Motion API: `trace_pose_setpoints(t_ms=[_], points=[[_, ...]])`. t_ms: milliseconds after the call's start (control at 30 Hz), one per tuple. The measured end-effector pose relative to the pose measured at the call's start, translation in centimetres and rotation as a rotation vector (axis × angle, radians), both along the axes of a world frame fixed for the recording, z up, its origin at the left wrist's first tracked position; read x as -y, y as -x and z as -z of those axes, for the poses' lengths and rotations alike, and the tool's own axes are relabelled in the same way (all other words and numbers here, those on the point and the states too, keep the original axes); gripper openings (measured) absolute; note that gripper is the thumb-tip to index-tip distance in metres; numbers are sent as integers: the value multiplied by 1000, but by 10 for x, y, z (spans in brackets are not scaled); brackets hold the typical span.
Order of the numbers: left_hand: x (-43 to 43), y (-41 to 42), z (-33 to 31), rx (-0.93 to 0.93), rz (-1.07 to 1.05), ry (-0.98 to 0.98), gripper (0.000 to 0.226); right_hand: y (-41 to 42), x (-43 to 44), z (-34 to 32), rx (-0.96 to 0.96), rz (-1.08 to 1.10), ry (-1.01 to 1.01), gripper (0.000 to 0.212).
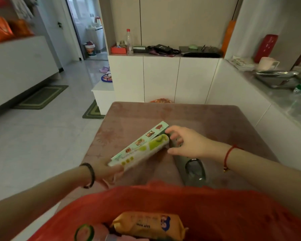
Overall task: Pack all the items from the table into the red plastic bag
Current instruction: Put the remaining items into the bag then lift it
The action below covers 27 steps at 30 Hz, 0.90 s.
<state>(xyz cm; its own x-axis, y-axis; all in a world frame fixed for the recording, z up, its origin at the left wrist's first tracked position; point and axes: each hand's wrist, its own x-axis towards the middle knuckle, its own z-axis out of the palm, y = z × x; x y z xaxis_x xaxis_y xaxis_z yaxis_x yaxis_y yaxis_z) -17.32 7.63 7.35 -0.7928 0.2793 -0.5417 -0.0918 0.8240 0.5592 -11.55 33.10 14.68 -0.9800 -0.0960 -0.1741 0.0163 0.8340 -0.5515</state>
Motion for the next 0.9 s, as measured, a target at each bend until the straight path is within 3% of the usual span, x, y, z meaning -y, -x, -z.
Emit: trace_pose_setpoints(t_ms=[67, 233, 333, 400, 467, 500, 567, 633, 700, 800, 900], points=[[10, -7, -35, -4, -46, -128, 35, -13, 7, -15, -109, -36, -23, 71], [54, -43, -107, -84, 101, -386, 83, -57, 43, -61, -379, -162, -275, 88], [78, -76, -137, -112, 231, -603, 77, -81, 72, -85, -484, -184, -561, 84], [89, -97, -149, -106, 316, -715, 67, -97, 92, -99, -610, -177, -734, 70], [102, -113, -154, -135, 319, -784, 74, -119, 106, -110, -650, -148, -816, 59], [110, -117, -155, -166, 321, -791, 82, -131, 110, -112, -641, -118, -754, 58], [121, -124, -153, -226, 378, -687, 97, -157, 115, -111, -577, -9, -386, 54], [125, -126, -138, -287, 404, -459, 107, -176, 120, -103, -548, 117, 92, 52], [122, -127, -115, -333, 338, -183, 97, -184, 125, -87, -537, 230, 376, 55], [110, -130, -89, -456, 327, 96, 49, -184, 134, -64, -515, 238, 483, 53], [109, -127, -85, -558, 252, 102, 32, -182, 132, -45, -371, 74, 272, 65]])
